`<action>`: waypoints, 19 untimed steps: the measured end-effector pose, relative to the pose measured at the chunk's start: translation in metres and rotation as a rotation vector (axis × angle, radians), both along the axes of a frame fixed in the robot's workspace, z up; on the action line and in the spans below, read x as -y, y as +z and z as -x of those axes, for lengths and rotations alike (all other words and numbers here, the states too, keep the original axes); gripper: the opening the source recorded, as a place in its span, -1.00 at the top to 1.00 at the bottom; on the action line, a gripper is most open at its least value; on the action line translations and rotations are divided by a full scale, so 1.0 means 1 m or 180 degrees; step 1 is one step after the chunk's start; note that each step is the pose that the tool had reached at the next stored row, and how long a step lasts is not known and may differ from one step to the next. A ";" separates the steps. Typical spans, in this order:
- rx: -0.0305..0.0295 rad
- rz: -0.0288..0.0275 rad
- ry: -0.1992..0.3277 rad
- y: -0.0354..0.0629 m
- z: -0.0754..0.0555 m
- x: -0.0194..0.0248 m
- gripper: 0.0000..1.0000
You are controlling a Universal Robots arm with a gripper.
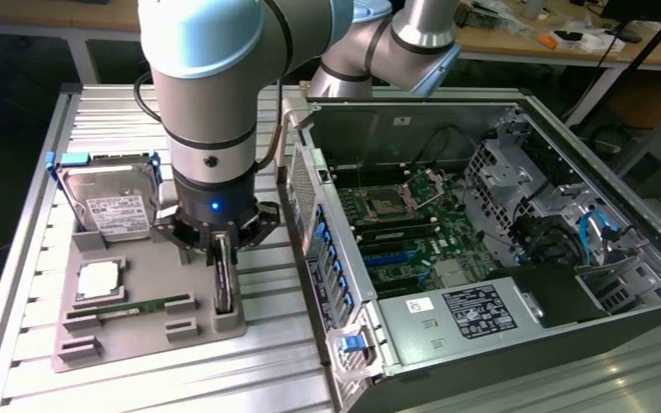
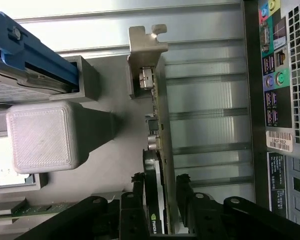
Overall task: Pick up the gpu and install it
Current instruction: 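Pick up the gpu and move the gpu toward the slot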
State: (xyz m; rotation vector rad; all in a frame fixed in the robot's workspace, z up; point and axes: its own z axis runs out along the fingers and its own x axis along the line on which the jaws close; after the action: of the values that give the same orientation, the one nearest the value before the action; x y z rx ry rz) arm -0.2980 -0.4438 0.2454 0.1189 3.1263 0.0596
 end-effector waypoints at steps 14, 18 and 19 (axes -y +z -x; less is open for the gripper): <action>0.0000 0.0000 0.0000 0.0000 0.000 0.0000 0.46; 0.0000 0.0000 0.0000 0.0000 0.000 0.0000 0.46; 0.0000 0.0000 0.0000 0.0000 0.000 0.0000 0.46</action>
State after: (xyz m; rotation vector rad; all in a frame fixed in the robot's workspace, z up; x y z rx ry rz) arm -0.2980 -0.4438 0.2454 0.1189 3.1262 0.0596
